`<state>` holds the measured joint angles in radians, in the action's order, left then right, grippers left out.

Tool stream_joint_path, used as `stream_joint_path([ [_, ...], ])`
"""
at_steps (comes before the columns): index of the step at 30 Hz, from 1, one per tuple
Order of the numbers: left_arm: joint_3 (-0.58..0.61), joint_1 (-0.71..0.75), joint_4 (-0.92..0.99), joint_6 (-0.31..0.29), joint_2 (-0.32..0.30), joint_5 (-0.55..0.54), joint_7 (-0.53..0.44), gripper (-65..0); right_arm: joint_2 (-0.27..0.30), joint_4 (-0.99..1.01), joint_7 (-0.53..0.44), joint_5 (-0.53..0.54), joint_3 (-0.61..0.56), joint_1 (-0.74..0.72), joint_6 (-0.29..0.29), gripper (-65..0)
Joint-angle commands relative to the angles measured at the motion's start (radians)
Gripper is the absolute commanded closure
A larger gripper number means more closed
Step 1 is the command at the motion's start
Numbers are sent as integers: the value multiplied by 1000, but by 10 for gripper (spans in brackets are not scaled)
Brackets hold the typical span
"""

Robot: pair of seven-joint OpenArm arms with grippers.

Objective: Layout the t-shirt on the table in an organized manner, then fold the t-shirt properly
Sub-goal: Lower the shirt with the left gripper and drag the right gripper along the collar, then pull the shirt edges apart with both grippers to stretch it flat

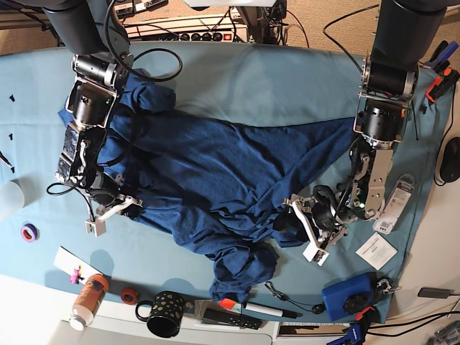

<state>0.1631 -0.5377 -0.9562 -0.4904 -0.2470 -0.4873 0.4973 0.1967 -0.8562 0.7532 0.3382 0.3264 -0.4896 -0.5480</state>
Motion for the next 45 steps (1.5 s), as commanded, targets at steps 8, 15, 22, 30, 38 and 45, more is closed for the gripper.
stream_joint_path([
  [8, -4, -33, -18, -5, -3, -16, -26, -399, 20, -12, -103, -143, 1, -124, 44, 0],
  [15, -4, -33, -18, -5, -3, -16, -26, -399, 19, -12, -124, -208, 1, -230, 78, 0],
  [22, -4, -33, -18, -5, -3, -15, -26, -399, 20, -12, -140, -308, 1, -242, 202, 0],
  [30, -4, -31, -18, -8, -3, -15, -25, -399, 55, -12, -140, -359, 1, -241, 311, 0],
  [38, -4, -19, -18, -7, -3, -15, -27, -399, 72, -12, -140, -385, 1, -241, 357, 0],
  [45, -4, -33, -18, 142, -3, 171, -123, -399, 72, -12, -132, -384, 1, -238, 358, 0],
])
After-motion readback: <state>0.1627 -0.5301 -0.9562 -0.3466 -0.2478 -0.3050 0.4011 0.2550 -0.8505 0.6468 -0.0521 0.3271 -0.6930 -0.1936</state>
